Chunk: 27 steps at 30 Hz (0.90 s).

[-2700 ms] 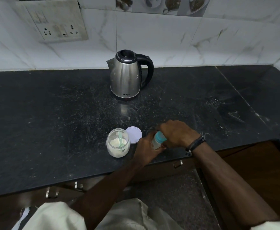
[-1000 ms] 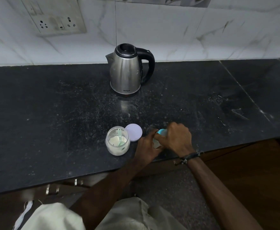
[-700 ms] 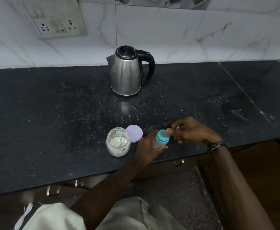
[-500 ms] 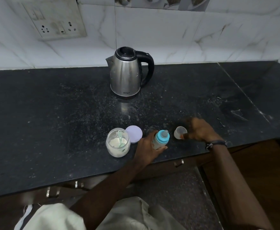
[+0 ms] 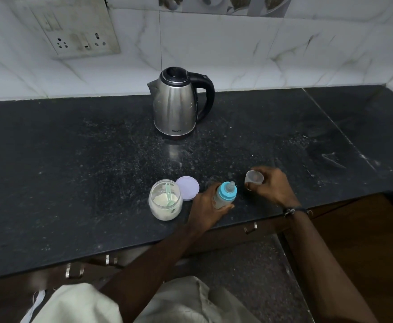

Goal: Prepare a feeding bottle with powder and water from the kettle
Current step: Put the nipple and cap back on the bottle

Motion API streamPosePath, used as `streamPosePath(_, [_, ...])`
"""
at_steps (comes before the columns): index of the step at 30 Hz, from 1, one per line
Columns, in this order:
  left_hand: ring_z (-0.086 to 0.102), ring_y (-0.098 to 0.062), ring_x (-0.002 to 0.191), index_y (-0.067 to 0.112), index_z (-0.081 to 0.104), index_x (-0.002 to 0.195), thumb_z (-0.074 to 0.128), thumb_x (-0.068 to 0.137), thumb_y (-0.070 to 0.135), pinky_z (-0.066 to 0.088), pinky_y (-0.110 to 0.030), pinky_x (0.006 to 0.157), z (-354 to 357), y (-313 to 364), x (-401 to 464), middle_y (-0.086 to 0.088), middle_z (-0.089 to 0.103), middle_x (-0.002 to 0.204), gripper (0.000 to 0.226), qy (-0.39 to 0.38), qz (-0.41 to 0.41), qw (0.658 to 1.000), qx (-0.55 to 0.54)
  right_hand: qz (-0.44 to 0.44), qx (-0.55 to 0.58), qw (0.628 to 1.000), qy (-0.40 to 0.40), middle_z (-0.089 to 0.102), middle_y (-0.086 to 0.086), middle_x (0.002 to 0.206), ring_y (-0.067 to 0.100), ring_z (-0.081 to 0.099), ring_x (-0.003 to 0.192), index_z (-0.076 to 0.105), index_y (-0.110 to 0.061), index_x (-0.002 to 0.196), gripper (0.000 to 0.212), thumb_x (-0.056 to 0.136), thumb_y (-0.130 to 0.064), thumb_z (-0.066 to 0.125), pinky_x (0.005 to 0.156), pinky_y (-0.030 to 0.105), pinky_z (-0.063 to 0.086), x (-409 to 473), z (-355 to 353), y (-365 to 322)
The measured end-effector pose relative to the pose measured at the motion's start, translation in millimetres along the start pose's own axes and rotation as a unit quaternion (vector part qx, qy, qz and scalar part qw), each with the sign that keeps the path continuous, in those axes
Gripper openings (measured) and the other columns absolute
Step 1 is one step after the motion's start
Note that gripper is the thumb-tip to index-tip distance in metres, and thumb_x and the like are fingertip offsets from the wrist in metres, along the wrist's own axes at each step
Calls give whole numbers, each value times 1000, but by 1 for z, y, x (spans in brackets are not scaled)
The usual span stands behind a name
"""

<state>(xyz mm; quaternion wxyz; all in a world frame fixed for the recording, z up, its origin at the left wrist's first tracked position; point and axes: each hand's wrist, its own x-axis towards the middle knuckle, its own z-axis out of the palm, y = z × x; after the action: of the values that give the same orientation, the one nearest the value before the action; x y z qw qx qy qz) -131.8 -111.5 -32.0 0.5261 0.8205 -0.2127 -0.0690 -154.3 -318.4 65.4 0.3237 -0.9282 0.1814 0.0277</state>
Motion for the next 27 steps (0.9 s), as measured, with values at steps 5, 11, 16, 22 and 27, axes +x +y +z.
streamPosePath(5, [58,-15,124,16,53,135,85,76,31,47,-31,107,1,0,1,-2,63,134,69,-7,-4,1000,1,-57,-23,998,-17,55,-3,130,14,53,113,48,-29,138,72,75,-32,81,92,33,50,-12,-32,-39])
streamPosePath(11, [60,-13,121,17,53,133,86,75,32,47,-27,104,0,1,1,-1,65,130,69,1,2,1000,0,-120,-71,990,-10,66,-8,104,9,63,93,61,-22,114,59,64,-37,87,77,27,55,-27,-50,-77])
streamPosePath(16, [65,-15,109,15,56,127,85,74,36,51,-27,96,0,1,1,-2,69,120,64,12,6,1000,7,-183,-178,965,-51,66,-3,117,16,61,107,65,-25,118,55,67,-34,84,88,40,54,-28,-30,-87])
streamPosePath(22, [68,-18,102,16,57,125,84,72,41,54,-37,89,1,-1,2,-1,71,114,66,19,0,1000,1,-199,-231,950,-72,66,1,119,21,59,111,63,-22,121,53,71,-20,79,86,36,53,-30,-5,-91])
streamPosePath(27, [69,-21,100,13,58,125,87,71,37,52,-32,87,2,-3,2,-4,73,111,65,28,3,1000,10,-200,-254,943,-75,64,3,123,23,56,115,62,-19,124,54,72,-19,79,89,37,50,-32,1,-93])
